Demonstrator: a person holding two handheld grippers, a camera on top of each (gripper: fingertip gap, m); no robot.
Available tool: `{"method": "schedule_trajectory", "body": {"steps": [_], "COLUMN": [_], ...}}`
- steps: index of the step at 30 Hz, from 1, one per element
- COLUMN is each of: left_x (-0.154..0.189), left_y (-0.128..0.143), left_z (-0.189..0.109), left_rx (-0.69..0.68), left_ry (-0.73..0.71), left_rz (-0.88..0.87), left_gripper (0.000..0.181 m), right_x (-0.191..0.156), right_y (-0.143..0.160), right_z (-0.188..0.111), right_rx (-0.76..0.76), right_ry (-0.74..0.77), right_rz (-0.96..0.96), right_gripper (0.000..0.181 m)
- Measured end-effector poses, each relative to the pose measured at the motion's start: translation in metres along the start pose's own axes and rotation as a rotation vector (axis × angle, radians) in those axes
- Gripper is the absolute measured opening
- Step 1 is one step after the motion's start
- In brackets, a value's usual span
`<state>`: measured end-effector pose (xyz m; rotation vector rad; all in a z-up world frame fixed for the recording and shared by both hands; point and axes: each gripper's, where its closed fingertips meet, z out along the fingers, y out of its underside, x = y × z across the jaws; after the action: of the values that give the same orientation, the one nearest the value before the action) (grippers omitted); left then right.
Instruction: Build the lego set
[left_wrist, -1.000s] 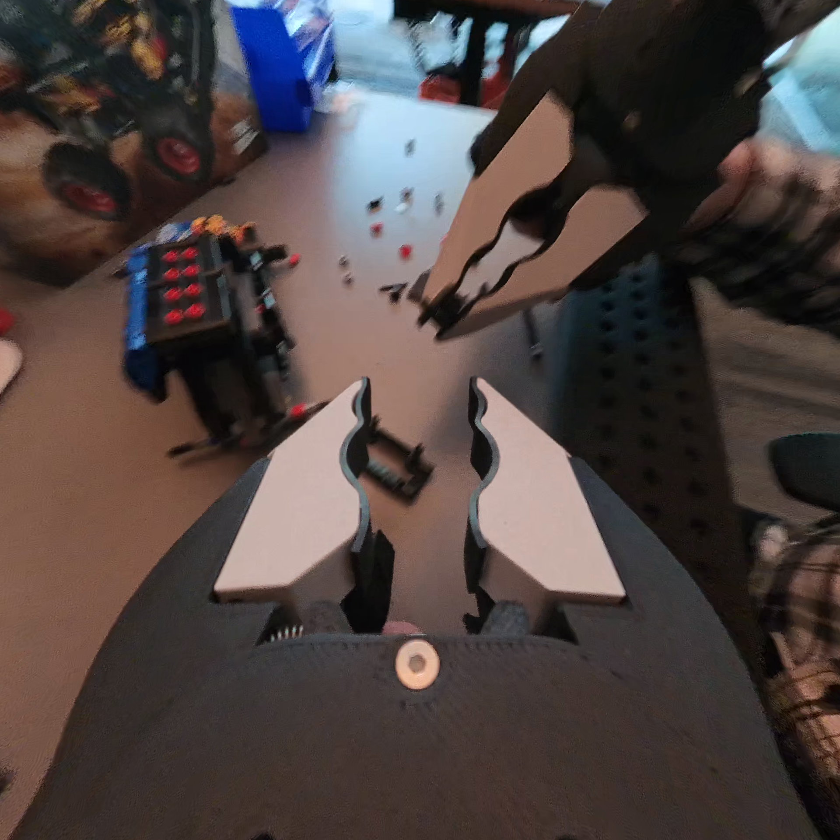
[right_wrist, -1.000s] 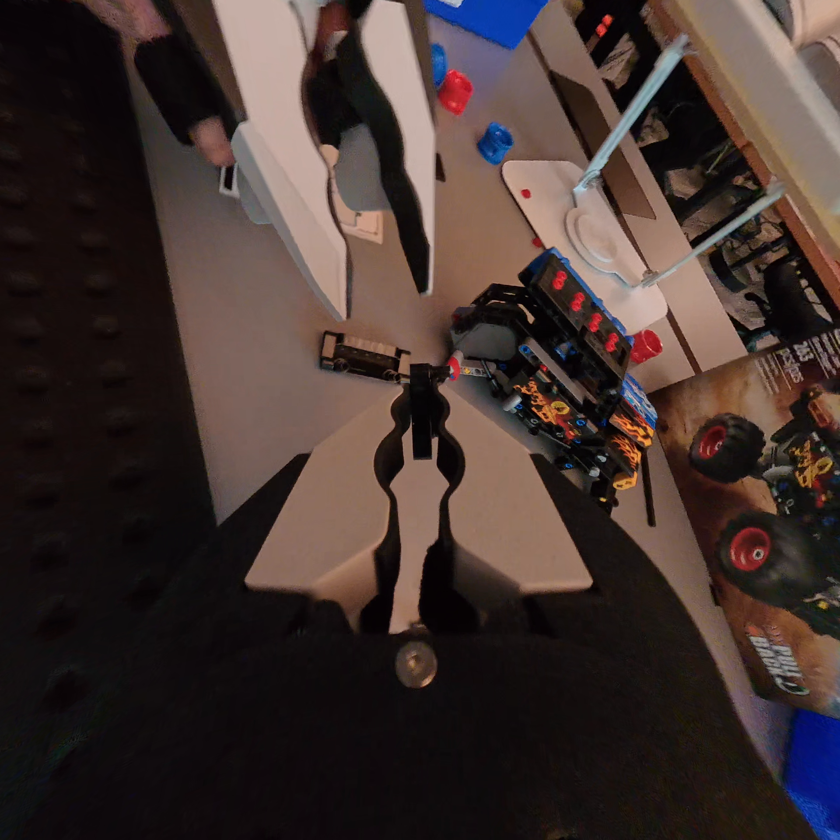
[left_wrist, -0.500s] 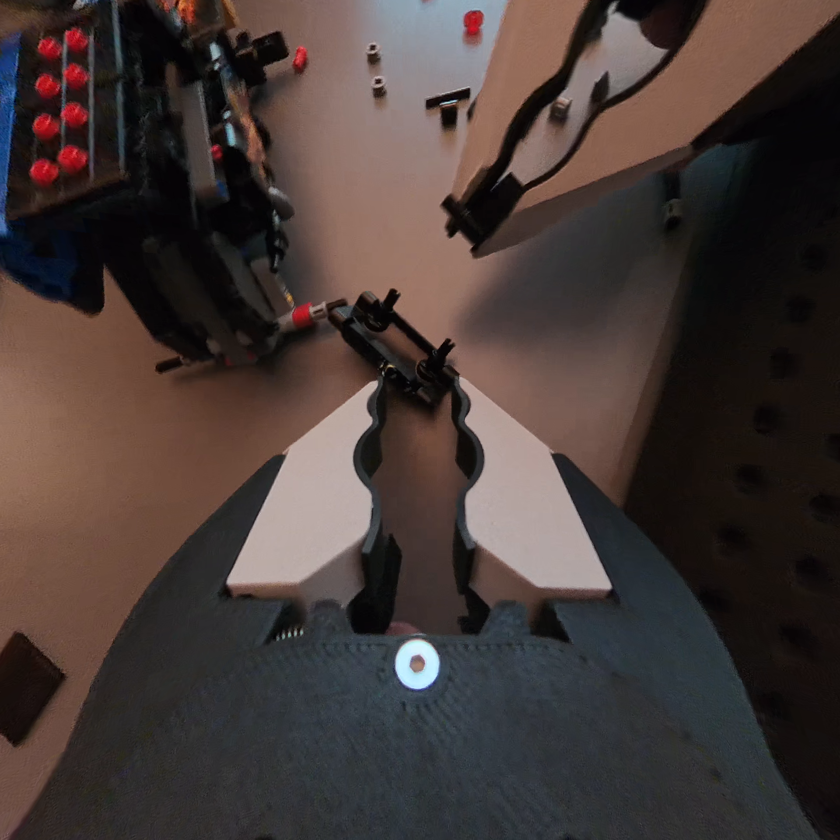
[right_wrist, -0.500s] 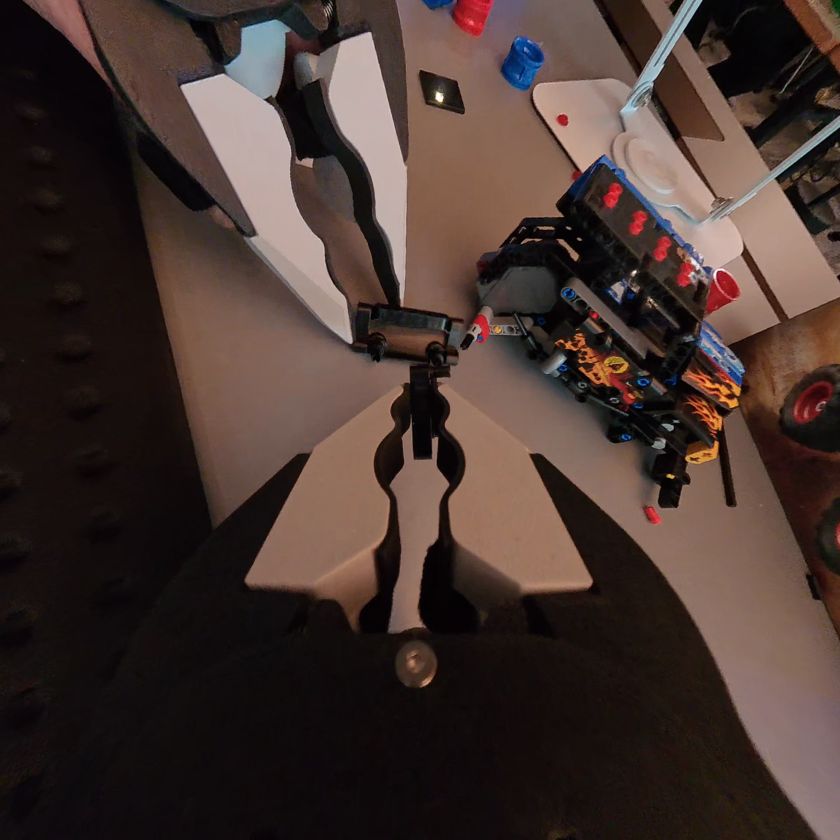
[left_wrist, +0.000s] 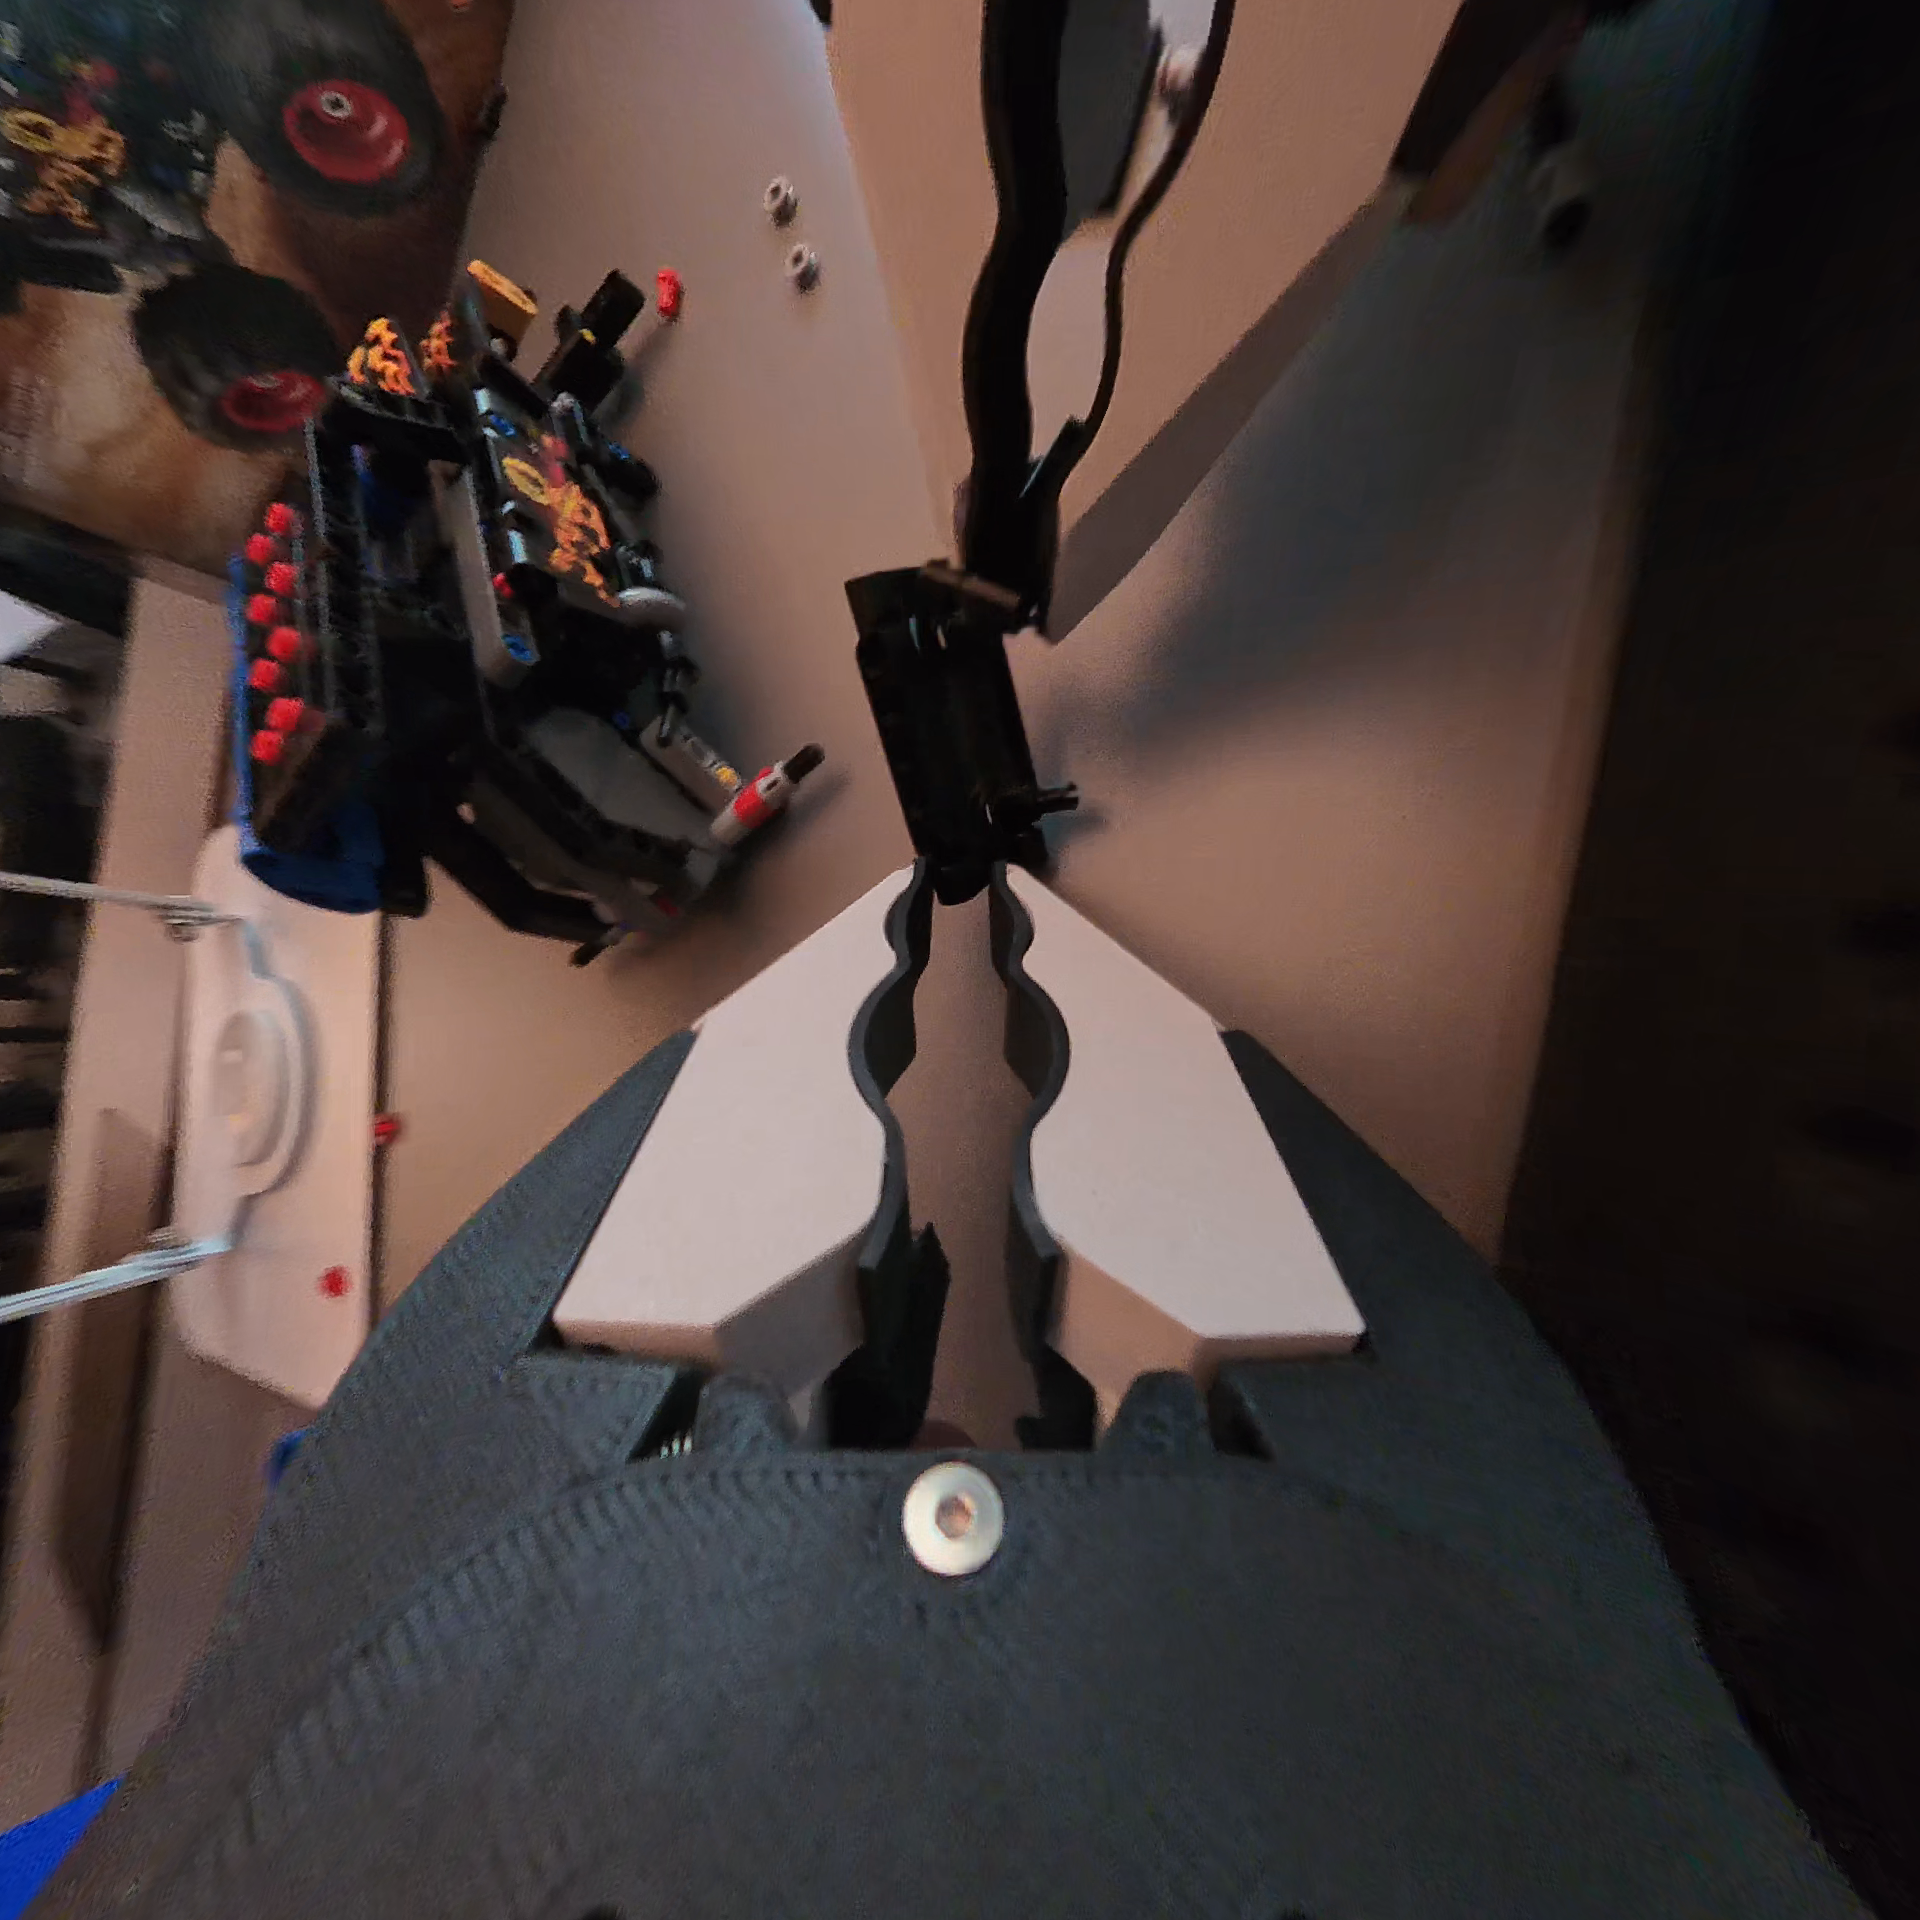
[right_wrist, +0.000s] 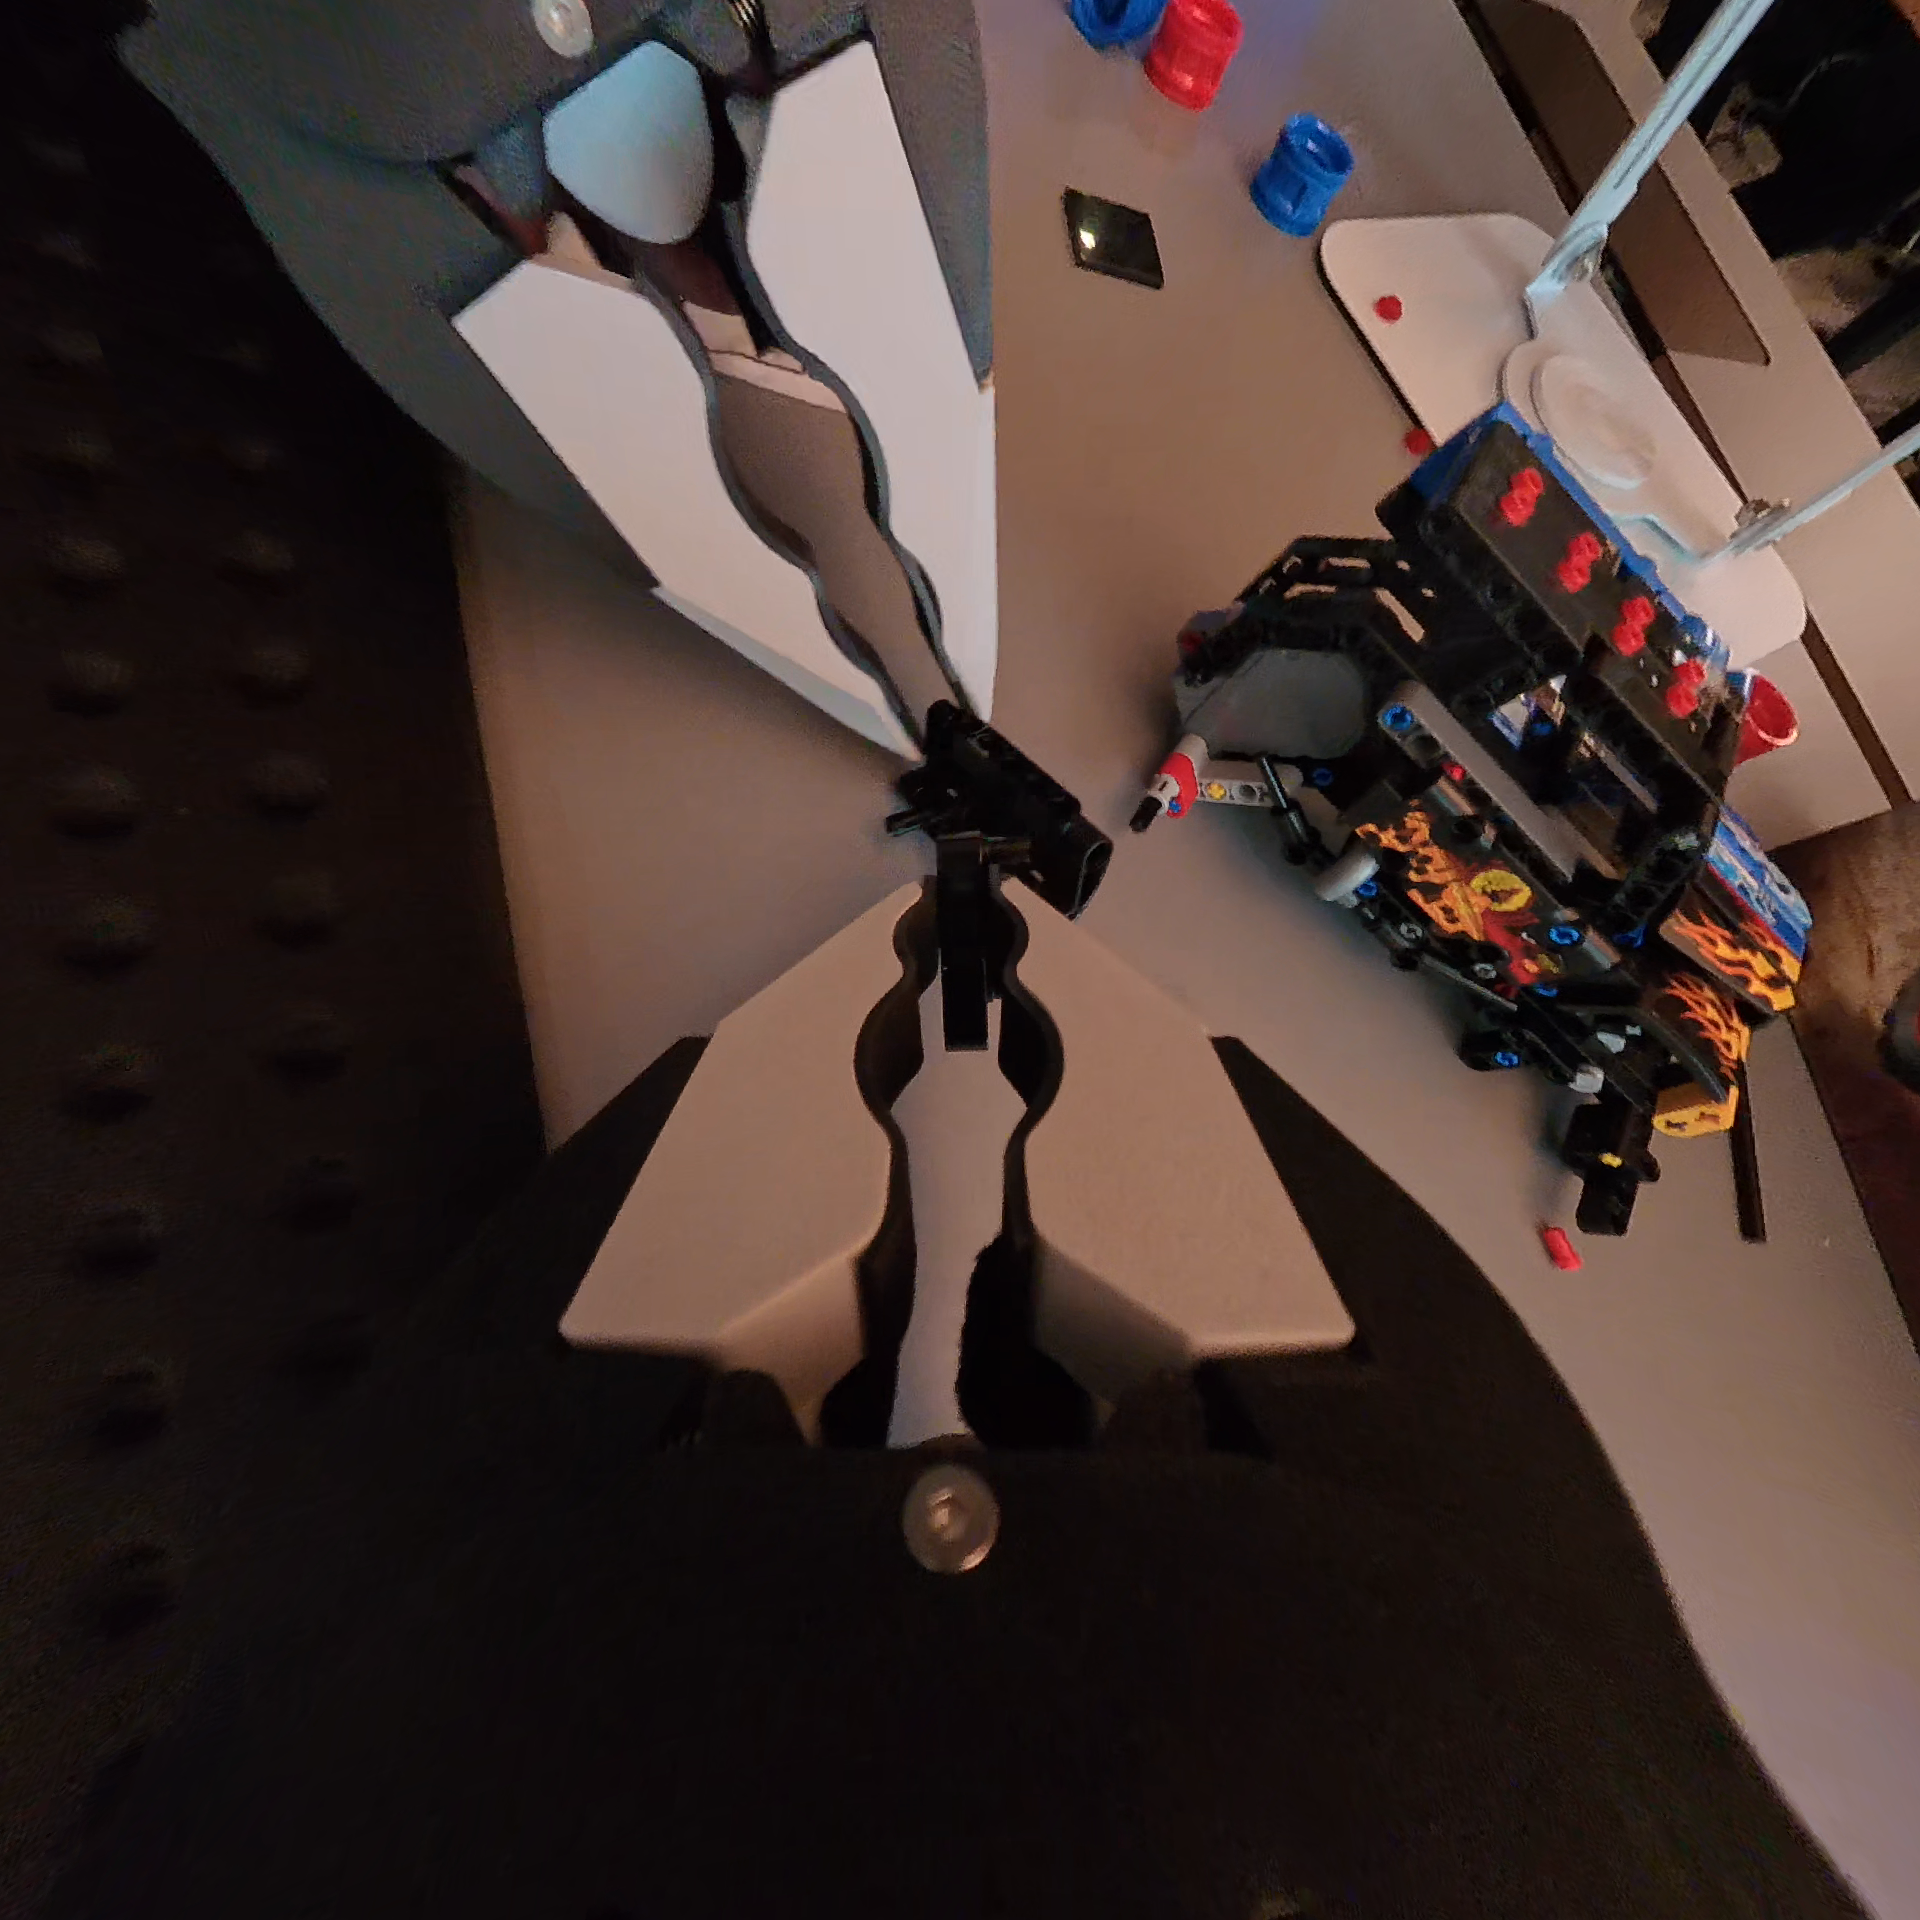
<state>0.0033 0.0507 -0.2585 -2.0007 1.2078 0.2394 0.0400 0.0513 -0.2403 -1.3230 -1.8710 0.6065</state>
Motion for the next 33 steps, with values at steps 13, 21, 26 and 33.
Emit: {"method": "schedule_trajectory", "body": {"steps": [13, 21, 26, 33], "left_x": [-0.019, -0.006, -0.005, 0.005], "left_y": [0.02, 0.023, 0.02, 0.008], "left_z": [-0.012, -0.009, -0.012, -0.017], "left_rx": [-0.037, -0.034, 0.028, 0.138], "left_ry": [-0.238, -0.256, -0.2, -0.031], "left_rz": [0.374, 0.472, 0.356, 0.28], "left_gripper": [0.008, 0.012, 0.024, 0.043], "right_x": [-0.01, -0.014, -0.017, -0.02], "right_y": [-0.005, 0.001, 0.002, 0.001], "right_z": [0.005, 0.007, 0.004, 0.0], "right_rx": [0.011, -0.025, -0.024, -0.019], "right_ry": [-0.052, -0.075, -0.091, -0.105], "right_rz": [-0.023, -0.043, -0.041, -0.047], "right_gripper": [0.005, 0.005, 0.005, 0.005]}}
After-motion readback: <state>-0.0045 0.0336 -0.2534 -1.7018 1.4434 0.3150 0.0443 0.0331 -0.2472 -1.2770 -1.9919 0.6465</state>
